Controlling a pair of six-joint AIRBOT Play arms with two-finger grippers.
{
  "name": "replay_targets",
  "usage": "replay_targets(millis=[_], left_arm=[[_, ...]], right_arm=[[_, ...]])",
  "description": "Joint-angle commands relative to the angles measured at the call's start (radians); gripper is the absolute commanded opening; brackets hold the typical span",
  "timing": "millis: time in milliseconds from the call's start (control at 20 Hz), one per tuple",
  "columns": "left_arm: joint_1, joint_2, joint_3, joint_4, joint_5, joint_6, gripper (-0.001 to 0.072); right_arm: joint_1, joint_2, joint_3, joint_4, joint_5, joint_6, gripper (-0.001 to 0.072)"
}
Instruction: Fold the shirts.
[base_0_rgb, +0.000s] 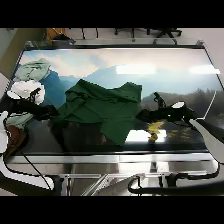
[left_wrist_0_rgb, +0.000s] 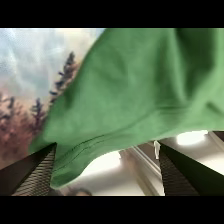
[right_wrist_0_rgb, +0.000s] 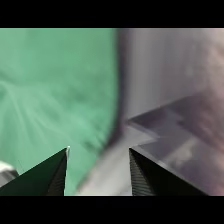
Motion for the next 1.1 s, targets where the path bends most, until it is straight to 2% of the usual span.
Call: replay_targets(millis=[0, 100, 150, 200, 250, 300, 400, 550, 850, 900, 950, 1000, 1050], left_arm=[[0.009, -0.042, -0.004, -0.01, 0.005, 0.01, 0.0694], [0.011, -0.047, -0.004, -0.011, 0.006, 0.014, 0.0507], [0.01, -0.046, -0.004, -0.014, 0.007, 0.023, 0.0446], [0.006, -0.046, -0.004, -0.018, 0.006, 0.031, 0.0312], [-0.001, -0.046, -0.004, -0.019, 0.006, 0.039, 0.0111], [-0.005, -0.046, -0.004, -0.02, 0.005, 0.046, 0.0023], [-0.017, -0.04, -0.004, -0.023, -0.003, 0.046, 0.0023], [-0.035, 0.022, -0.004, -0.069, 0.0, 0.064, 0.0022], [0.029, 0.138, -0.004, -0.038, -0.018, 0.061, 0.0029], [0.053, 0.137, -0.006, -0.038, -0.019, 0.061, 0.027], [0.071, 0.133, -0.017, -0.045, -0.013, 0.053, 0.064], [0.084, 0.124, -0.032, -0.046, -0.014, 0.043, 0.0686], [0.086, 0.108, -0.048, -0.045, -0.021, 0.043, 0.0686]], right_arm=[[0.063, -0.049, -0.009, 0.142, -0.098, -0.097, 0.0462], [0.076, -0.064, -0.008, 0.181, -0.098, -0.109, 0.045], [0.082, -0.064, -0.005, 0.182, -0.097, -0.111, 0.0334], [0.089, -0.064, -0.001, 0.186, -0.094, -0.118, 0.0219], [0.092, -0.064, 0.006, 0.194, -0.085, -0.128, 0.0143], [0.095, -0.062, 0.017, 0.206, -0.069, -0.14, 0.009], [0.094, -0.042, 0.058, 0.207, -0.032, -0.146, 0.0025], [0.086, 0.034, 0.14, 0.176, -0.027, -0.142, 0.0024], [0.053, 0.071, 0.163, -0.01, 0.018, -0.019, 0.0024], [0.055, 0.06, 0.163, -0.011, 0.019, -0.016, 0.0024], [0.057, 0.051, 0.163, -0.011, 0.019, -0.016, 0.0024], [0.058, 0.044, 0.163, -0.011, 0.018, -0.016, 0.0024], [0.058, 0.037, 0.163, -0.01, 0.014, -0.016, 0.0024]])
